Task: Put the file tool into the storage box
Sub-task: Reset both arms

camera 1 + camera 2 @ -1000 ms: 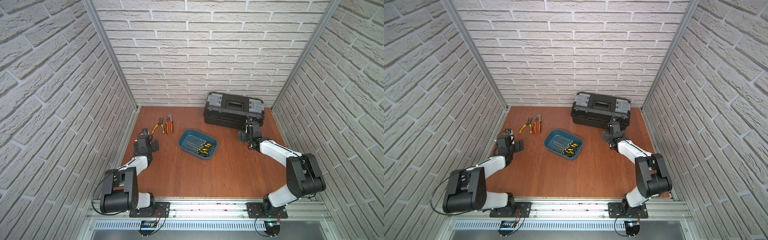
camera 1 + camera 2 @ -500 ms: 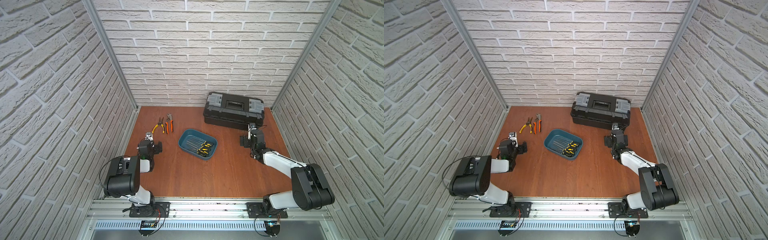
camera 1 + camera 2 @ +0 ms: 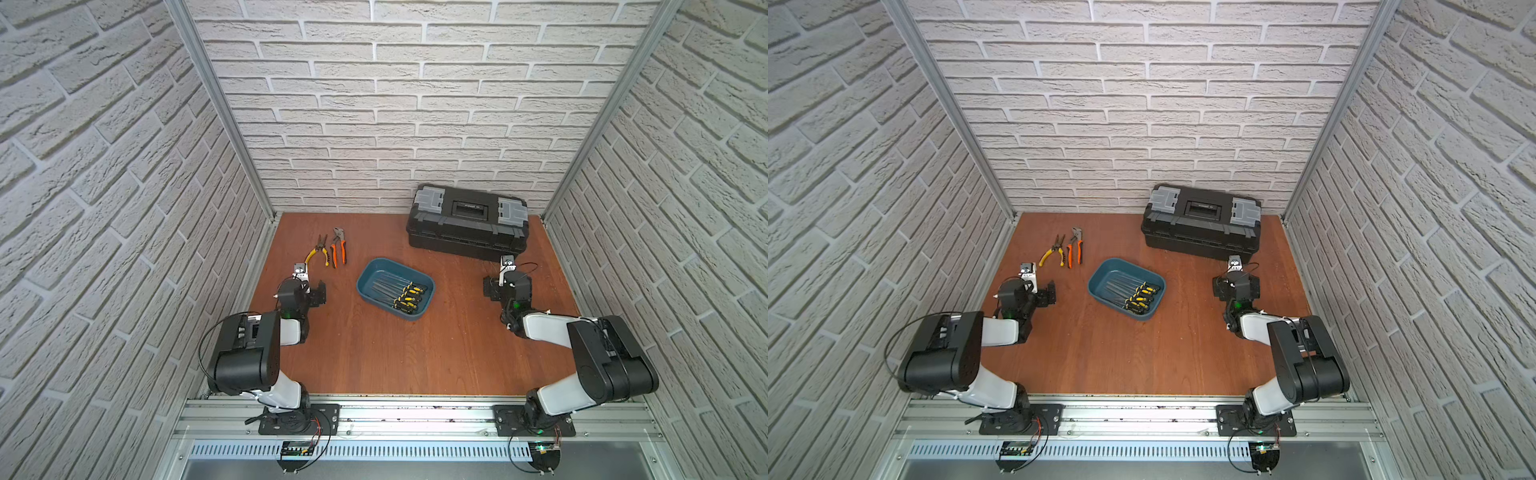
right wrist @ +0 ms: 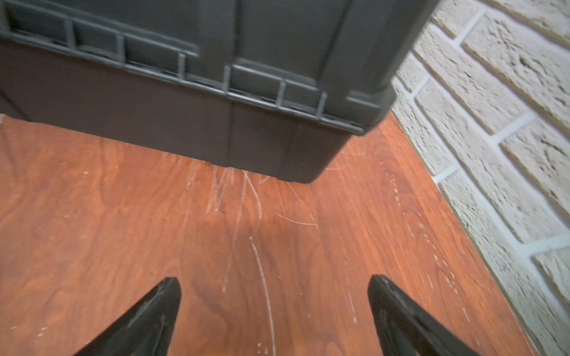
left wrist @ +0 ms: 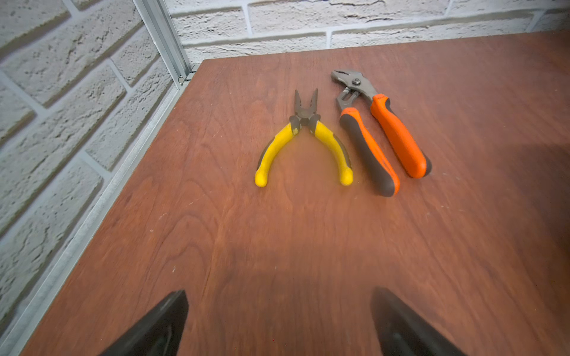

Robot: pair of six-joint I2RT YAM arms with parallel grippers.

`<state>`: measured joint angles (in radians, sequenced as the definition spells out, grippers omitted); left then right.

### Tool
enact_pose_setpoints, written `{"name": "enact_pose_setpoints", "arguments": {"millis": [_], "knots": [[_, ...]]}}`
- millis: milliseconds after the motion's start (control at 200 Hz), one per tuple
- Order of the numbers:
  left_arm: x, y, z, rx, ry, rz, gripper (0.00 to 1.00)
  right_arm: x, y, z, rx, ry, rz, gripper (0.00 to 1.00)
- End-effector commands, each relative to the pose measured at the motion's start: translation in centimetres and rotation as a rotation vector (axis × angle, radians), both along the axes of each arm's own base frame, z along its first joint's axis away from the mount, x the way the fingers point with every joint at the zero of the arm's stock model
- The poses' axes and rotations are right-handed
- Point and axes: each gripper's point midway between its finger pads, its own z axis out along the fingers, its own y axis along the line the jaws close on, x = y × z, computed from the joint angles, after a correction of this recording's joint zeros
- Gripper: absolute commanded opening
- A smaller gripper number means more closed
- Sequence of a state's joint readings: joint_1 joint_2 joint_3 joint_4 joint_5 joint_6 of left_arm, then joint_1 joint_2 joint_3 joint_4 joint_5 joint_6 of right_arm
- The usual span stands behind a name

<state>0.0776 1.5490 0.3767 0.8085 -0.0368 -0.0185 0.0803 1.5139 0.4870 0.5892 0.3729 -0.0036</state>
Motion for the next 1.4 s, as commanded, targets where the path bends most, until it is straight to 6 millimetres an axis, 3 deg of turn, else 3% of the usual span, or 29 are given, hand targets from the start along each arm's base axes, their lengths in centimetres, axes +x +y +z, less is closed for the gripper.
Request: {"name": "enact_pose_setpoints", "arguments": {"millis": [0,580,745,1395], "knots": [[1.2,-0.3,1.9,0.008,-0.069,-0.017,0.98,0.7,-0.4,2.4,0.024,-0.111,-0.026,0.99],[1.2,-0.2,1.9,0.004,-0.068,-0.019,0.98,0.3,-1.0,2.5,0.025,-0.130,-0.054,0.99],[1.2,-0.2,1.9,0.004,-0.068,-0.017,0.98,0.0,-0.2,1.7,0.038,-0.214,0.017,0.99],[1.2,-0.2,1.9,0.003,-0.070,-0.018,0.98,-0.1,-0.3,1.5,0.063,-0.167,0.020,0.99]]}}
